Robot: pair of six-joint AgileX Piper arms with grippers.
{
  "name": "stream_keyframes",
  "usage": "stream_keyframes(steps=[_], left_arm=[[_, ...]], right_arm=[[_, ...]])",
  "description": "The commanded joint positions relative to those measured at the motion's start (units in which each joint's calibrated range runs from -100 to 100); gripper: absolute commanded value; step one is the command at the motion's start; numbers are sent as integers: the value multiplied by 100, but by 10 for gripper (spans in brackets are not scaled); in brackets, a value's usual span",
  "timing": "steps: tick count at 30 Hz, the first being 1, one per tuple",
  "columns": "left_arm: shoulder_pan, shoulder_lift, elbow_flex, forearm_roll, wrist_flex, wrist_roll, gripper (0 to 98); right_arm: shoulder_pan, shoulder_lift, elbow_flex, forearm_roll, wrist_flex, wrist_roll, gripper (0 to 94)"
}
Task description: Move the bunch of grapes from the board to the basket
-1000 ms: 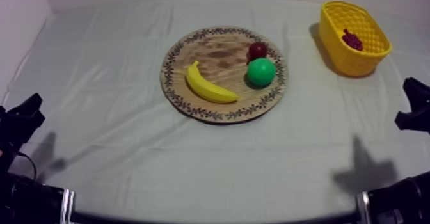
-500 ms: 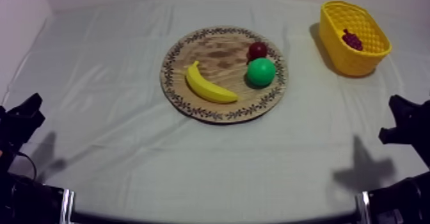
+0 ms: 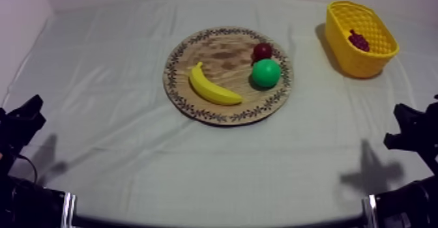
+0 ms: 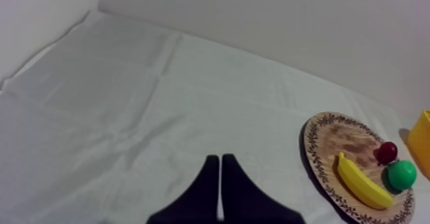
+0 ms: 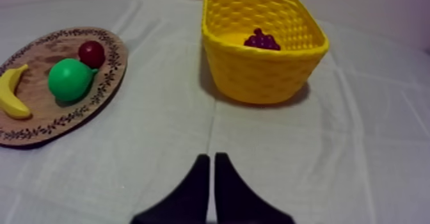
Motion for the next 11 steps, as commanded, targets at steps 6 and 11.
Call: stream_keyframes(steps=[6, 11], left_arm=[[2, 0, 0, 0, 1, 0, 1], [2, 0, 0, 0, 1, 0, 1]], right_arm=[[0, -2, 14, 4, -26, 133, 4], [-11, -2, 14, 4, -28, 145, 4]])
